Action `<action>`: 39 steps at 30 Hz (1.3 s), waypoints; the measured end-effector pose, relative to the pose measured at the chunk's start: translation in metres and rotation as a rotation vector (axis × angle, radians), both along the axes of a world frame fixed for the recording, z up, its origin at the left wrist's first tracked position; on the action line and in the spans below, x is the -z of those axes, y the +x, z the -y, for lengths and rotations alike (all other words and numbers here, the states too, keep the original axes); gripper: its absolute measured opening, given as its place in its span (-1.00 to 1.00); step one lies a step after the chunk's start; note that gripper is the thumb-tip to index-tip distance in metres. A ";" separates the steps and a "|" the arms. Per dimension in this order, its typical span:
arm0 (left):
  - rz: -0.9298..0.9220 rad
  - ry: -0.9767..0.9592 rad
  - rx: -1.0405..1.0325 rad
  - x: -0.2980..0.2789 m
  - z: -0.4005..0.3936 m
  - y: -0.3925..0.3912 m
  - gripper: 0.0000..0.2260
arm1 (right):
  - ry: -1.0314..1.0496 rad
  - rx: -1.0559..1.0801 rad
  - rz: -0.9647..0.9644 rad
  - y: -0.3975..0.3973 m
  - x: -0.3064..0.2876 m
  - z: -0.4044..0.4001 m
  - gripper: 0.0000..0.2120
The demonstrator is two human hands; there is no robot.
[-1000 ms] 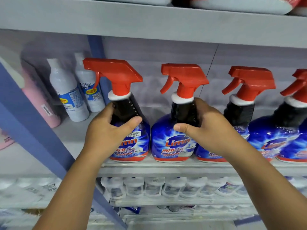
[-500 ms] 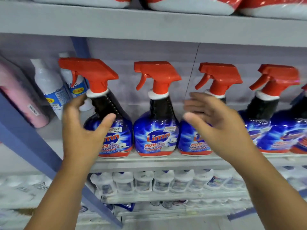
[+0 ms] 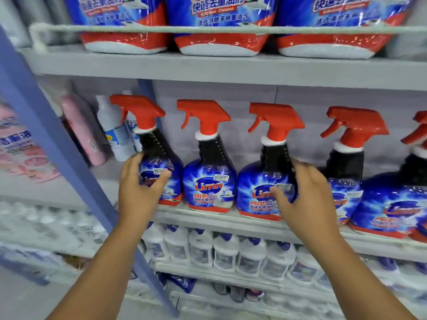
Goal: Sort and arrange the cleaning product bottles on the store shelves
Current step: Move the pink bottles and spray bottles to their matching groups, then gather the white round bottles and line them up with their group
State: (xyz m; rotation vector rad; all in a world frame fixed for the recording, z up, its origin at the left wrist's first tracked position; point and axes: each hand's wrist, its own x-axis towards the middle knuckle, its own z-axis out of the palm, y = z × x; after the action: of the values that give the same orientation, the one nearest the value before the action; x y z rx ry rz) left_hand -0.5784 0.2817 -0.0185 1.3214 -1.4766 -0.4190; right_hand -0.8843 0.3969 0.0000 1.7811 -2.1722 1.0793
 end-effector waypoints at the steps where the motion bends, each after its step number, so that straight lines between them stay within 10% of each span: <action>1: -0.046 0.033 0.011 0.000 -0.004 0.003 -0.46 | -0.002 -0.006 0.016 0.002 0.000 -0.002 -0.41; 6: -0.302 0.233 -0.037 -0.011 -0.051 0.028 -0.51 | -0.096 -0.040 0.563 0.033 0.002 -0.016 -0.46; 10: -0.422 0.257 0.003 -0.016 -0.080 0.074 -0.56 | -0.207 -0.080 0.585 0.080 0.006 -0.028 -0.57; 14: -0.529 0.232 -0.037 -0.017 -0.098 0.132 -0.51 | 0.031 -0.347 0.933 0.142 0.010 -0.029 -0.58; 29: -0.528 0.318 0.019 -0.007 -0.091 0.416 -0.61 | 0.257 -0.495 0.953 0.447 0.015 0.014 -0.62; 39: -0.546 0.402 0.074 -0.006 -0.033 0.479 -0.52 | 0.220 -0.439 0.949 0.505 0.011 0.061 -0.65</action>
State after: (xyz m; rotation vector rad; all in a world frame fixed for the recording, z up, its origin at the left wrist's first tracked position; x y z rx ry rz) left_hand -0.0996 0.3148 -0.0123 1.3181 -1.0101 -1.0768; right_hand -0.3788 0.3356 -0.0112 2.1926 -2.4531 2.2331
